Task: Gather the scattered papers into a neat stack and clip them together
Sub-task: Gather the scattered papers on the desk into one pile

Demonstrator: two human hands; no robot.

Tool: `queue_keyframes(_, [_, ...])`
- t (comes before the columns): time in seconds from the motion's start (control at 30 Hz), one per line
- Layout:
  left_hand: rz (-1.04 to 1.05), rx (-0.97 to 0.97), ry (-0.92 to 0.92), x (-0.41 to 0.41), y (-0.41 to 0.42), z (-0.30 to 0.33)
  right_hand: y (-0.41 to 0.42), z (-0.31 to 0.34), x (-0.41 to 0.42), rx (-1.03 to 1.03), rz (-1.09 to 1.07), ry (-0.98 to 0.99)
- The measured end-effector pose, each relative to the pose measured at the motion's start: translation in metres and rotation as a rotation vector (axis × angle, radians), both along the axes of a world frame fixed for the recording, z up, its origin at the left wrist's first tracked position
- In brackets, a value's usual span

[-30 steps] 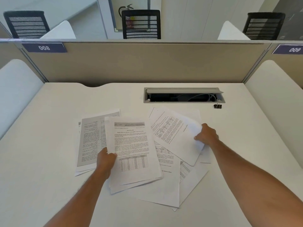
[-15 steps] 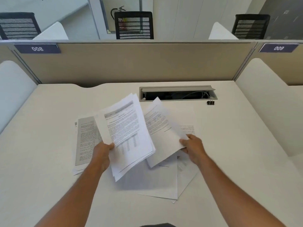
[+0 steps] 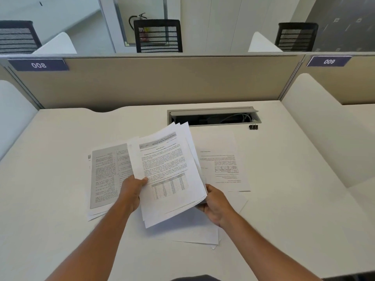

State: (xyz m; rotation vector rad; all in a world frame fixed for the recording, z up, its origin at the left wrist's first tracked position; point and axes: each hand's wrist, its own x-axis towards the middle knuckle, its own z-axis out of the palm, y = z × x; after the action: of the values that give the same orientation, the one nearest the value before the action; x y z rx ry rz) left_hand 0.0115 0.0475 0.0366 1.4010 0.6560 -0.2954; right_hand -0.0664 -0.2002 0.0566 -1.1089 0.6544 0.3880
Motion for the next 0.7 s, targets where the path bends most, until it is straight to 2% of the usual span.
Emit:
queue_keyframes(0.1, [-0.001,0.112,0.012,0.0,0.003,-0.005,-0.005,0.002,-0.001,-0.094,0.153,-0.005])
queue_keyframes(0.17, [-0.005,0.17,0.021,-0.001,0.007,-0.008,-0.009,0.002,0.001,-0.257,0.174,-0.012])
queue_keyframes(0.2, [-0.006,0.195,0.029,-0.001,0.009,-0.009,-0.014,-0.001,0.003,-0.432,0.173,-0.005])
queue_keyframes(0.27, [-0.015,0.242,0.03,-0.004,0.013,-0.01,-0.023,-0.009,0.007,-0.907,0.281,0.056])
queue_keyframes(0.33, [-0.04,0.288,0.012,-0.008,0.014,-0.011,-0.022,-0.016,0.007,-1.149,0.434,0.174])
queue_keyframes(0.5, [-0.066,0.36,0.022,-0.012,0.008,-0.016,0.014,-0.03,0.003,-1.352,0.542,0.273])
queue_keyframes(0.7, [-0.098,0.362,0.017,-0.014,0.01,-0.017,0.011,-0.036,0.01,-1.316,0.502,0.223])
